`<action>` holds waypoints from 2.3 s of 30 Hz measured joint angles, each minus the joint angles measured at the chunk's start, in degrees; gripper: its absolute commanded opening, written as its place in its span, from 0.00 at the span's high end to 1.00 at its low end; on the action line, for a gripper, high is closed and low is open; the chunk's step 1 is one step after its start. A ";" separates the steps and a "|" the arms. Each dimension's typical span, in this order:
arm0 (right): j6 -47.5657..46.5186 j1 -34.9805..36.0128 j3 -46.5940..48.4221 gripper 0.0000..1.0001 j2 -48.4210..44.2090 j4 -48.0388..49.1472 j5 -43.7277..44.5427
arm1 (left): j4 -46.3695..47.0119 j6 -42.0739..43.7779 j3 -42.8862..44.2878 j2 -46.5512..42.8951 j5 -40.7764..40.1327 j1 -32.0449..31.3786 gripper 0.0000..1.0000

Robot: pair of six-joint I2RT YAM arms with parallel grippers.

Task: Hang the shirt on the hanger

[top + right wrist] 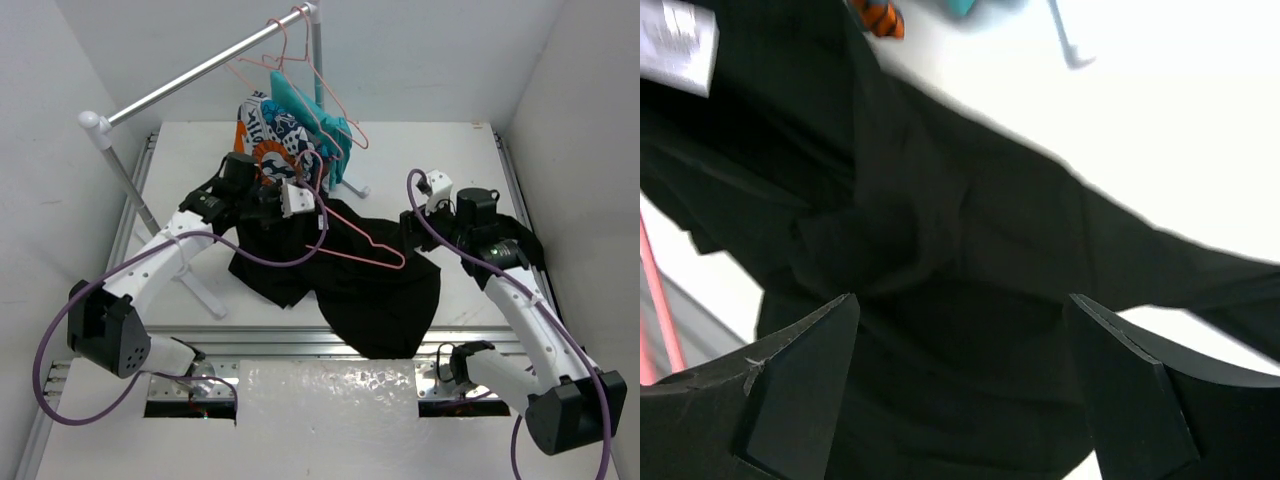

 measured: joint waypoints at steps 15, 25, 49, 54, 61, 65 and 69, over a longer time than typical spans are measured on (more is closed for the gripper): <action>-3.10 2.69 13.16 0.32 1.03 -3.10 -15.23 | -1.46 5.95 -4.28 -0.22 -3.74 -0.68 1.00; 2.75 14.62 10.86 0.44 15.41 3.82 -14.91 | -1.97 5.95 -4.28 -0.22 -1.46 -1.25 1.00; -17.97 21.84 -1.62 1.00 14.99 18.38 -6.34 | -9.81 1.36 -3.41 -0.74 14.82 -0.02 1.00; -21.03 22.91 -1.38 1.00 15.08 18.40 -5.07 | -10.71 0.46 -3.41 -0.76 16.02 0.31 0.92; -23.21 25.97 2.21 1.00 15.50 19.04 -5.27 | -9.11 -0.13 -3.39 -0.85 20.70 -0.04 0.84; -24.06 26.43 3.17 1.00 16.39 18.62 -5.18 | -8.17 -0.11 -3.15 -0.94 21.11 -0.04 1.00; -24.17 26.73 3.17 1.00 16.57 18.58 -5.05 | -9.53 2.12 -3.04 -0.94 20.94 -0.02 1.00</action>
